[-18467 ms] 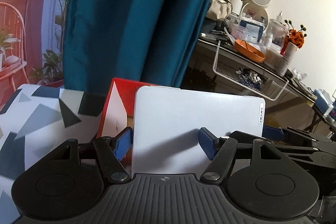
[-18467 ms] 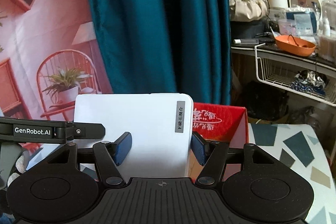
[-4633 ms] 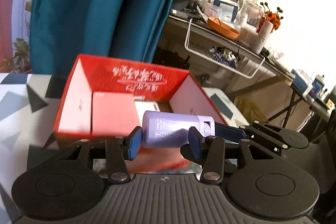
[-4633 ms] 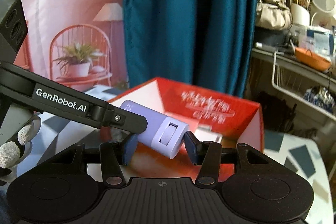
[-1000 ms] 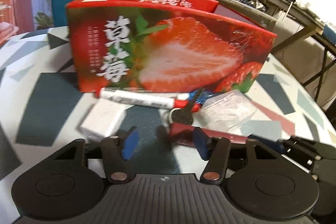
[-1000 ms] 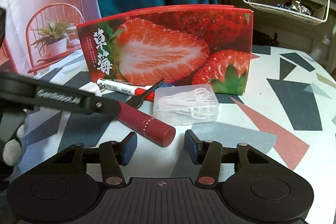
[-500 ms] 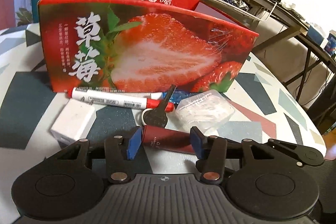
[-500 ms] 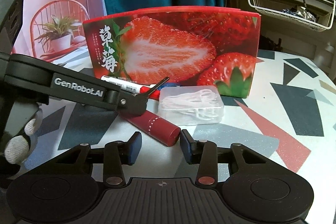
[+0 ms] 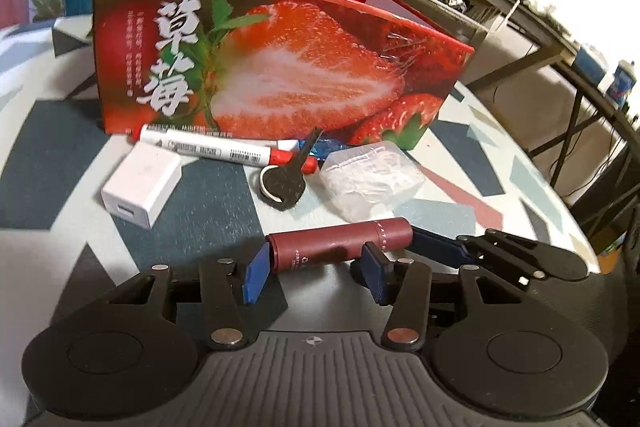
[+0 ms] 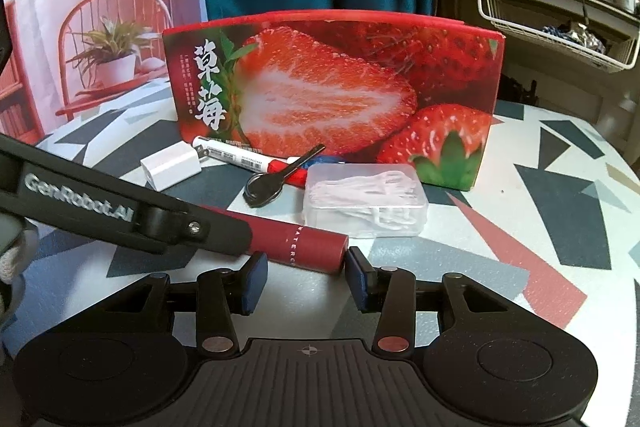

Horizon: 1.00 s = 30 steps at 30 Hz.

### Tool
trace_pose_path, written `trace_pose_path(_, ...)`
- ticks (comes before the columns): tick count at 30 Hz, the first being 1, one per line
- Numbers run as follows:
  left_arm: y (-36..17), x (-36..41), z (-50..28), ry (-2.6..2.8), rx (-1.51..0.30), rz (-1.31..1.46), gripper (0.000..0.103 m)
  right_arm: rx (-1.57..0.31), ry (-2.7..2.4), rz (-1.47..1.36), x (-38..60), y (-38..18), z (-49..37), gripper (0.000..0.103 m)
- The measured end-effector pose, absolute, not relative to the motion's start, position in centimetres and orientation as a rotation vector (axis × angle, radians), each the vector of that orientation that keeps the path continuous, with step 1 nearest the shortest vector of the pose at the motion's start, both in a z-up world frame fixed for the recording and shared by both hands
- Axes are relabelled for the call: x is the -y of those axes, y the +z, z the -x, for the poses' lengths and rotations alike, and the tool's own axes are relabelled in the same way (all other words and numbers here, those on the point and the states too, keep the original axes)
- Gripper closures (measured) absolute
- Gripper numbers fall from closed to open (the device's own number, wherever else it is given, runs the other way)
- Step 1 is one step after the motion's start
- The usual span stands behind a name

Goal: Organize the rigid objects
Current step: 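Close both grippers on the dark red lipstick and lift it, then carry the lipstick into the red box and lower it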

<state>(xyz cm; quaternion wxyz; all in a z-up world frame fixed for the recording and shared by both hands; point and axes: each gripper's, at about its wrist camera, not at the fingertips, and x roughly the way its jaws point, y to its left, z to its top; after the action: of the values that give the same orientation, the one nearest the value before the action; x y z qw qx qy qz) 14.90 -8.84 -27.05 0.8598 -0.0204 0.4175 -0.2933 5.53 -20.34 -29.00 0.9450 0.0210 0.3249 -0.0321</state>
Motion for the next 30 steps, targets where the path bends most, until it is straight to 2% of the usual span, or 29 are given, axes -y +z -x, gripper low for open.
trace_pose_path(5,-27.0,8.0,-14.8,-0.614,-0.883,0.084,0.060,-0.674,-0.066,-0.017,20.2,-28.8,-5.4,0.067)
trace_pose_path(30,-20.8,5.6,-10.7,-0.618,-0.656,0.107,0.061,-0.548,-0.046,0.127,17.2,-22.2,-3.3,0.068)
